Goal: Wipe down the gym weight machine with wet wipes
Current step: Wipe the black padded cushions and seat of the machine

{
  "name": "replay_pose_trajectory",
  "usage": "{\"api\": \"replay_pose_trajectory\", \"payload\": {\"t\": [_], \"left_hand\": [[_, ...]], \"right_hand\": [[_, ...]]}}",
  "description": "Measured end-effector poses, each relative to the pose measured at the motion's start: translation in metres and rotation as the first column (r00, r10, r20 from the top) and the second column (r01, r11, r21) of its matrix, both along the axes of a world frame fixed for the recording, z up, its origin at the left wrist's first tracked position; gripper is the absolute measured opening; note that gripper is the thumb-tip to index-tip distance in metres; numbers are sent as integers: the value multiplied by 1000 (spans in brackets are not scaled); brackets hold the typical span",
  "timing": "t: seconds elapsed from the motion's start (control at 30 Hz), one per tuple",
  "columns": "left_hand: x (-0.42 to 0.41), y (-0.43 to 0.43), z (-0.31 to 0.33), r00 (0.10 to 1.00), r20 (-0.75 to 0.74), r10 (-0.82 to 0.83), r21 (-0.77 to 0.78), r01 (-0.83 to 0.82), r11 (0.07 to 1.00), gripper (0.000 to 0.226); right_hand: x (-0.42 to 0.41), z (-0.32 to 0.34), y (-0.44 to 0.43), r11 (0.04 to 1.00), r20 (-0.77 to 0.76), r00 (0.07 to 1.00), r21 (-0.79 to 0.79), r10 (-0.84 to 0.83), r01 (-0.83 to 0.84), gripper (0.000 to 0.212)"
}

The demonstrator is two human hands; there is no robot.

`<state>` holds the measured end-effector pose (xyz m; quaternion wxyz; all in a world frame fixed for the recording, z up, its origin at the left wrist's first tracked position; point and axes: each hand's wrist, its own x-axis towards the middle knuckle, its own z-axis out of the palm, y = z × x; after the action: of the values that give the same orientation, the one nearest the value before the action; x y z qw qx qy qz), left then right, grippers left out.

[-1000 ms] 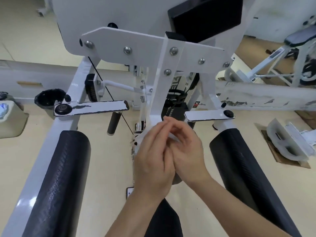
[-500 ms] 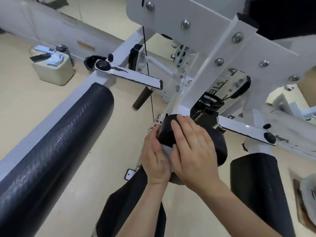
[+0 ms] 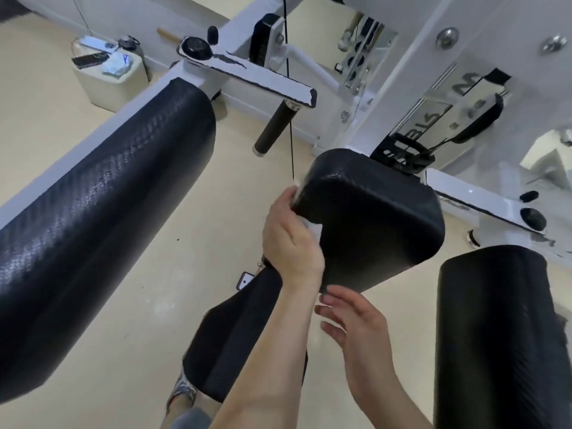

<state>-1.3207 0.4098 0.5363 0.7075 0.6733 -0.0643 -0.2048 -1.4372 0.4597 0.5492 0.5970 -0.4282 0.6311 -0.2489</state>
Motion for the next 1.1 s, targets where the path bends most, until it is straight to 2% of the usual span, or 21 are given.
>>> {"api": "replay_pose_trajectory", "payload": {"t": [0.07, 0.13, 0.2, 0.27, 0.33, 0.43, 0.5, 0.6, 0.67, 0.7, 0.77, 0.83, 0.87, 0.9, 0.93, 0.97, 1.03, 1.1], "left_hand": [[-2, -7, 24, 967, 255, -11, -60, 27, 998, 47], [2, -8, 34, 883, 469, -24, -86, 73, 994, 45], [14, -9, 43, 778, 625, -61, -90, 150, 985, 43], [29, -16, 50, 606, 791, -88, -54, 211, 976, 40], [37, -21, 53, 368, 924, -104, 25, 213, 977, 37], [31, -20, 56, 28, 990, -140, 131, 214, 968, 31], [21, -21, 59, -145, 974, -174, 206, 247, 947, 27], [11, -21, 63, -457, 859, -230, 404, 329, 853, 37], [16, -14, 70, -589, 762, -270, 549, 365, 752, 45], [19, -10, 75, -611, 729, -309, 614, 384, 690, 48], [24, -2, 86, -593, 686, -421, 713, 433, 552, 52], [25, 7, 94, -506, 672, -540, 737, 524, 427, 63], [26, 12, 95, -442, 674, -592, 722, 566, 399, 70], [27, 16, 97, -387, 684, -618, 703, 576, 417, 73], [30, 19, 101, -350, 708, -614, 686, 548, 479, 71], [36, 19, 105, -352, 725, -591, 682, 488, 545, 65], [49, 17, 112, -450, 696, -560, 717, 378, 586, 54], [59, 16, 110, -658, 574, -487, 795, 306, 524, 48]], "right_hand": [[5, 8, -13, 980, 193, 981, 200, -25, -15, 25], [13, 17, -21, 965, 307, 951, 257, -37, -46, 29], [20, 23, -23, 961, 357, 934, 258, -2, -96, 30], [25, 28, -22, 957, 394, 919, 261, 13, -125, 29], [25, 29, -23, 942, 449, 893, 309, -22, -132, 29], [20, 33, -26, 893, 546, 819, 438, -175, -101, 28], [14, 34, -26, 868, 576, 780, 489, -245, -88, 26], [2, 35, -25, 845, 608, 718, 533, -339, -52, 24], [-3, 40, -23, 832, 639, 663, 554, -389, -46, 22], [-5, 42, -21, 826, 658, 633, 562, -409, -51, 21], [-8, 50, -18, 828, 703, 576, 556, -417, -79, 19], [-8, 56, -16, 837, 740, 530, 538, -414, -97, 19], [-8, 60, -17, 847, 752, 520, 523, -404, -98, 21], [-6, 65, -18, 858, 762, 513, 505, -395, -90, 21], [-4, 69, -20, 870, 769, 502, 489, -396, -63, 20], [-1, 72, -22, 878, 770, 487, 478, -412, -12, 17], [4, 75, -25, 872, 753, 451, 469, -479, 143, 16], [8, 76, -27, 848, 739, 415, 454, -530, 275, 15]]}}
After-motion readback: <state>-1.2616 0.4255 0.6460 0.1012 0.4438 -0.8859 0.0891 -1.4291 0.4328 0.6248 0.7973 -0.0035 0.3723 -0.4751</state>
